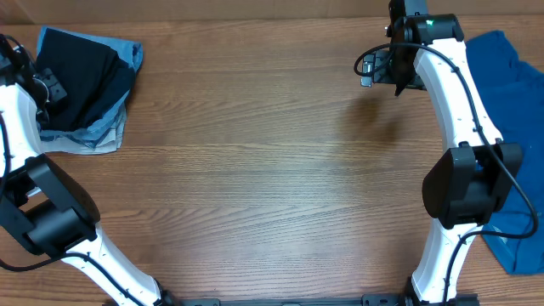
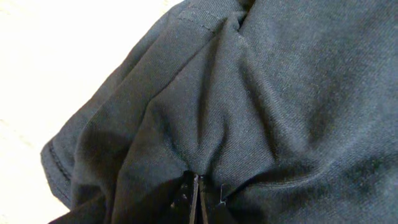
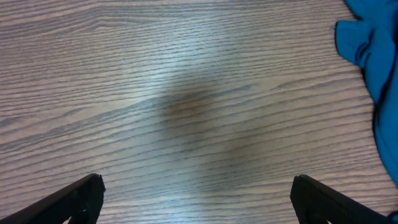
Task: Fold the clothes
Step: 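Lower the black shirt onto the stack and open the left gripper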
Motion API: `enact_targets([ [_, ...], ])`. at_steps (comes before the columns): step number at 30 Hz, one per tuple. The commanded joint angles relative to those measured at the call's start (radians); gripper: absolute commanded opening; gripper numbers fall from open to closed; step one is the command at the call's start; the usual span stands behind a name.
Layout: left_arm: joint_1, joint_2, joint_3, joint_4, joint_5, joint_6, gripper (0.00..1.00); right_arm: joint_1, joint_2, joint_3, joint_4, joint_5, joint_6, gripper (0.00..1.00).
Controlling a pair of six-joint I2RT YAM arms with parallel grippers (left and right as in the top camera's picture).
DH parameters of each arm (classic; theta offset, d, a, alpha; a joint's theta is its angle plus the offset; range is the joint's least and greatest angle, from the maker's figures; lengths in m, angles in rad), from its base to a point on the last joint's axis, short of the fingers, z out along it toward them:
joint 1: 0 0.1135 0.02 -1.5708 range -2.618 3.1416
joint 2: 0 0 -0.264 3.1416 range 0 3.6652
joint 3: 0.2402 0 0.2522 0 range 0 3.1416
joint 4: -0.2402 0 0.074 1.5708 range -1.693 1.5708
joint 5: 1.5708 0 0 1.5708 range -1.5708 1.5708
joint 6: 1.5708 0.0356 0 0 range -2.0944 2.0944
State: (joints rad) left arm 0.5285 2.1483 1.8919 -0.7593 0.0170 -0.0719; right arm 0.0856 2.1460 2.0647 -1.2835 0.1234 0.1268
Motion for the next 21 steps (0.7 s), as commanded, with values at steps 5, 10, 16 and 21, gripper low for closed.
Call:
enact_targets([
  [5, -0.03, -0.116, 0.228, -0.145, 0.137, -0.018, 0.04, -0.003, -0.034, 0.016, 0.003, 0.011, -0.002, 1.0],
  [10, -0.073, -0.121, 0.215, -0.34, 0.06, -0.09, 0.04, -0.003, -0.034, 0.016, 0.003, 0.011, -0.002, 1.0],
  [16, -0.084, 0.057, 0.196, -0.427, 0.016, -0.101, 0.04, -0.003, -0.034, 0.016, 0.003, 0.011, -0.002, 1.0],
  [21, -0.086, 0.143, 0.2, -0.435, 0.064, -0.1, 0.04, -0.003, -0.034, 0.016, 0.003, 0.011, -0.002, 1.0],
])
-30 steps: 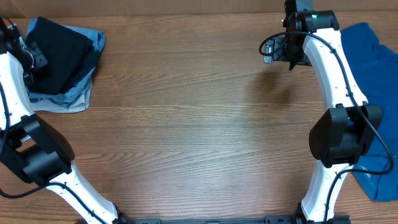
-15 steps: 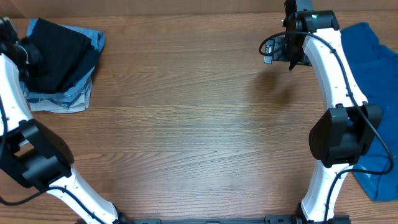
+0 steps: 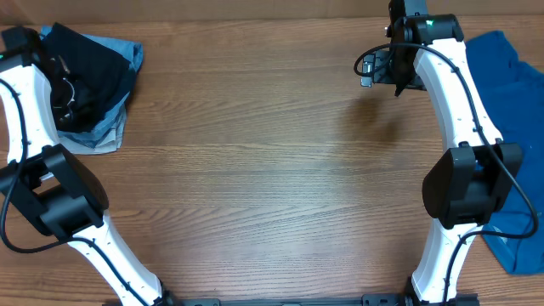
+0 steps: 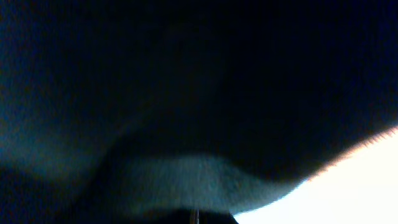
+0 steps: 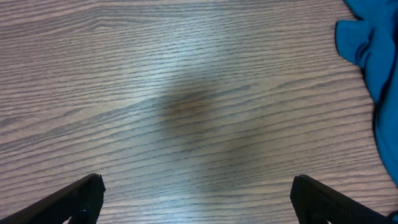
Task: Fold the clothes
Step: 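Lower the black shirt onto the stack and open the left gripper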
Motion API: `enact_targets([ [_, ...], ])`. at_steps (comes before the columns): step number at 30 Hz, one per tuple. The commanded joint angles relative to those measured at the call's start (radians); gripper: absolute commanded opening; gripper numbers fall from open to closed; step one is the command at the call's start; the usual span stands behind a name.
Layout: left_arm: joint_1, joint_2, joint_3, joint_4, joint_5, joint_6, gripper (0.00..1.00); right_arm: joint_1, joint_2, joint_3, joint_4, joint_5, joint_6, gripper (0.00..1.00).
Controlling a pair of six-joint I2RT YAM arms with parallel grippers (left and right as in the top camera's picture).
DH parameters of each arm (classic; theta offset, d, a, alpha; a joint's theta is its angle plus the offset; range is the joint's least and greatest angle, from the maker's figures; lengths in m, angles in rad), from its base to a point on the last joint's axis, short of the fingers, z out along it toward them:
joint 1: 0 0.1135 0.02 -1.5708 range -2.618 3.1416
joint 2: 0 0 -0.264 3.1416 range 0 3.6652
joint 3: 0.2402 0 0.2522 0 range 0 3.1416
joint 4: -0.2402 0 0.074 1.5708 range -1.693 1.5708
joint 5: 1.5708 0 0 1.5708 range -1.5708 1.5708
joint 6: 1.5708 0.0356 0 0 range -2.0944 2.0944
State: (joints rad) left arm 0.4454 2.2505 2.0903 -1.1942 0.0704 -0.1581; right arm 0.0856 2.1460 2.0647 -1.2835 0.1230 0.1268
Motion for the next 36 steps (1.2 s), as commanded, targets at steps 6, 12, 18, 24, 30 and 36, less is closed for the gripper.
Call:
enact_targets([
  [6, -0.001, -0.093, 0.2, -0.038, 0.051, -0.014, 0.04, -0.003, -0.034, 0.016, 0.003, 0.011, -0.002, 1.0],
  [12, 0.001, -0.171, 0.227, -0.092, -0.224, -0.076, 0.04, -0.003, -0.034, 0.016, 0.003, 0.011, -0.002, 1.0],
  [18, 0.034, -0.11, 0.216, -0.108, -0.261, -0.093, 0.04, -0.003, -0.034, 0.016, 0.003, 0.011, -0.002, 1.0],
  [24, 0.043, -0.037, 0.212, -0.11, -0.262, -0.094, 0.04, -0.003, -0.034, 0.016, 0.003, 0.011, -0.002, 1.0],
  [30, 0.061, -0.019, 0.208, -0.078, -0.341, -0.138, 0.04, -0.003, -0.034, 0.016, 0.003, 0.011, -0.002, 1.0],
  [36, 0.076, -0.014, 0.119, -0.013, -0.34, -0.138, 0.04, -0.003, -0.034, 0.016, 0.003, 0.011, -0.002, 1.0],
])
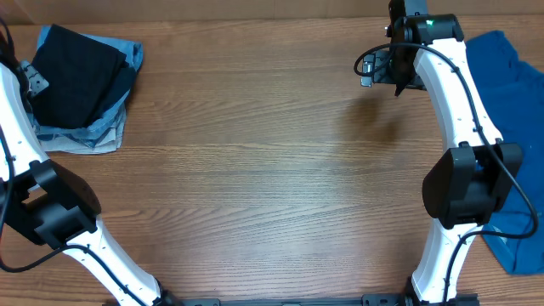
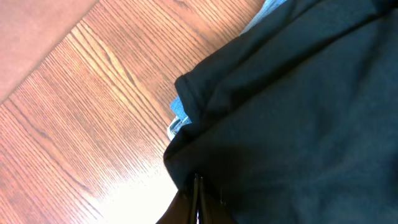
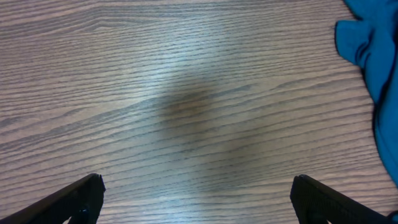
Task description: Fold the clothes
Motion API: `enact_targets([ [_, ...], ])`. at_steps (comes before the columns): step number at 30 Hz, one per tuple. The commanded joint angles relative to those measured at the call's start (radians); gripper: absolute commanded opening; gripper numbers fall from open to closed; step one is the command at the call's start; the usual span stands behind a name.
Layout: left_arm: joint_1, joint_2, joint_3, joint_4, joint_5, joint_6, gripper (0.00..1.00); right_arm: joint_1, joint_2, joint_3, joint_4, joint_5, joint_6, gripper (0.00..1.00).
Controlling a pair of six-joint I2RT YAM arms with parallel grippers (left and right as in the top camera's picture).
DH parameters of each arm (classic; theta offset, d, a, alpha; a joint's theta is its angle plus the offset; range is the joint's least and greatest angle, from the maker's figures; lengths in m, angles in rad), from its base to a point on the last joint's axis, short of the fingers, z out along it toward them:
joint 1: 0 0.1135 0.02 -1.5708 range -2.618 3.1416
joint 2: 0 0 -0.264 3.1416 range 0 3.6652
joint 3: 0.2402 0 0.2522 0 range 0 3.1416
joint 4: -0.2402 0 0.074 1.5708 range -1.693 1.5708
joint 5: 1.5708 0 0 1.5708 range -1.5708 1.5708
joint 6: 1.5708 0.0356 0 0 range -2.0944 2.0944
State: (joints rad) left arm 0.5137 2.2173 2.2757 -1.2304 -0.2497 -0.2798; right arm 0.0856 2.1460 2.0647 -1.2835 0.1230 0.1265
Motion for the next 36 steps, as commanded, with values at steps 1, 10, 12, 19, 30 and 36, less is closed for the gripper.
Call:
enact_targets([
  [1, 0.008, 0.019, -0.115, 0.053, -0.022, -0.016, 0.04, -0.003, -0.034, 0.016, 0.003, 0.011, -0.002, 1.0],
  [10, -0.003, -0.021, -0.199, 0.15, -0.011, -0.016, 0.04, -0.003, -0.034, 0.016, 0.003, 0.011, -0.002, 1.0],
  [12, -0.013, -0.053, -0.148, 0.13, 0.016, -0.016, 0.04, -0.003, -0.034, 0.016, 0.003, 0.011, -0.002, 1.0],
  [19, -0.056, -0.235, -0.048, 0.098, 0.249, -0.016, 0.29, -0.003, -0.034, 0.016, 0.003, 0.011, -0.002, 1.0],
  [30, -0.092, -0.243, -0.048, 0.105, 0.335, -0.016, 1.0, -0.003, -0.034, 0.016, 0.003, 0.011, -0.002, 1.0],
  [36, -0.092, -0.243, -0.048, 0.105, 0.336, -0.016, 1.0, -0.003, -0.034, 0.016, 0.003, 0.011, -0.002, 1.0],
])
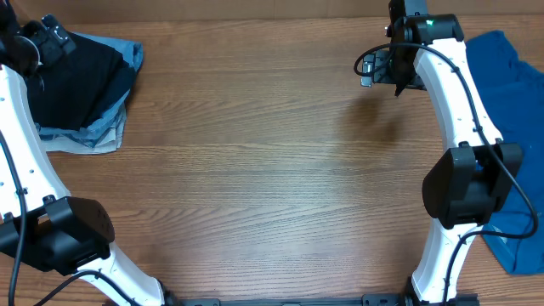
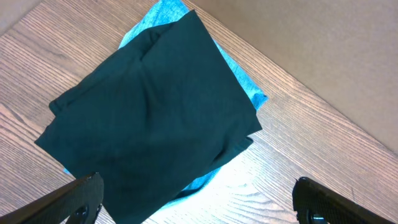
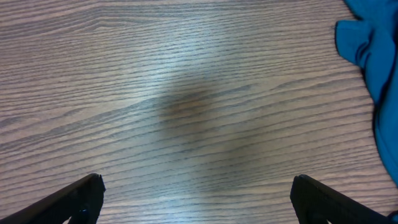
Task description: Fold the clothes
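A folded black garment [image 1: 81, 85] [image 2: 152, 118] lies on top of folded light-blue clothes [image 1: 106, 127] [image 2: 245, 87] at the table's far left. My left gripper [image 2: 196, 199] hangs open above that stack, with nothing between its fingers; in the overhead view it is at the top left corner [image 1: 34, 38]. A crumpled blue garment [image 1: 510, 127] [image 3: 373, 62] lies unfolded at the right edge. My right gripper [image 3: 196, 193] [image 1: 382, 68] is open over bare wood, left of that blue garment.
The wooden table [image 1: 272, 170] stretches between the two piles. Its far edge [image 2: 323, 99] runs just behind the folded stack. Both arm bases stand at the near edge, left and right.
My left gripper was shut on the black garment's edge; now it is open and higher up, with the whole folded stack in view below. The right arm has not moved.
My left gripper was shut on bunched black cloth at the left pile. Then the cloth covered its camera. Later it still gripped the black garment's edge at the stack. Now the garment lies flat on the light-blue clothes and the gripper is open. The right arm stayed put.
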Motion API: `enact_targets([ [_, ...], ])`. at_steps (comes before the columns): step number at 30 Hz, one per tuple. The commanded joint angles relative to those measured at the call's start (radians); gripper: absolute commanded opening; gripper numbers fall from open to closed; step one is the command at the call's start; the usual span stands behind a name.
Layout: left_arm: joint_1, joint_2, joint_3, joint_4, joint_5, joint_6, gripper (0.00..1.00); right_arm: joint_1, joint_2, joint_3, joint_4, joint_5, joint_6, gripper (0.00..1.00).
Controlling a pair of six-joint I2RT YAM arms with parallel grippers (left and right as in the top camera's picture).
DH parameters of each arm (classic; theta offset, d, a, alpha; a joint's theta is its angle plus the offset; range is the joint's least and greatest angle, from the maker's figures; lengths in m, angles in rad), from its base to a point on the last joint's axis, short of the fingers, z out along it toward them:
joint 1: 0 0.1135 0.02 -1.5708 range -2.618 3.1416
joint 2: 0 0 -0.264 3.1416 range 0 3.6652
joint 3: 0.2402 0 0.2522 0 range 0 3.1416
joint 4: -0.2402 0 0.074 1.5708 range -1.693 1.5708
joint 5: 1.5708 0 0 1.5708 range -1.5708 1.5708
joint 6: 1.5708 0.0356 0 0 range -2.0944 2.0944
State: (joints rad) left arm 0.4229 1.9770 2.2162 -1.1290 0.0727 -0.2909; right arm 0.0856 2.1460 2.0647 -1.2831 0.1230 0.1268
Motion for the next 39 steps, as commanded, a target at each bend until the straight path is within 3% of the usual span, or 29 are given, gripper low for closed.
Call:
enact_targets([
  [1, -0.001, -0.003, 0.011, 0.003, 0.013, -0.005, 1.0, -0.003, -0.034, 0.016, 0.002, 0.011, -0.002, 1.0],
  [15, -0.001, -0.003, 0.011, 0.003, 0.013, -0.005, 1.0, 0.008, -0.071, 0.016, 0.002, 0.011, -0.002, 1.0],
  [27, -0.001, -0.003, 0.011, 0.003, 0.013, -0.005, 1.0, 0.111, -0.855, -0.017, 0.028, 0.006, -0.001, 1.0],
  [30, -0.001, -0.003, 0.011, 0.003, 0.013, -0.005, 1.0, 0.124, -1.117, -0.233, 0.153, -0.014, 0.001, 1.0],
  [36, -0.001, -0.003, 0.011, 0.003, 0.013, -0.005, 1.0, 0.141, -1.719, -0.968, 0.437, -0.02, 0.002, 1.0],
  [39, -0.001, -0.003, 0.011, 0.003, 0.013, -0.005, 1.0, 0.141, -1.877, -1.259, 0.603, -0.019, 0.0, 1.0],
])
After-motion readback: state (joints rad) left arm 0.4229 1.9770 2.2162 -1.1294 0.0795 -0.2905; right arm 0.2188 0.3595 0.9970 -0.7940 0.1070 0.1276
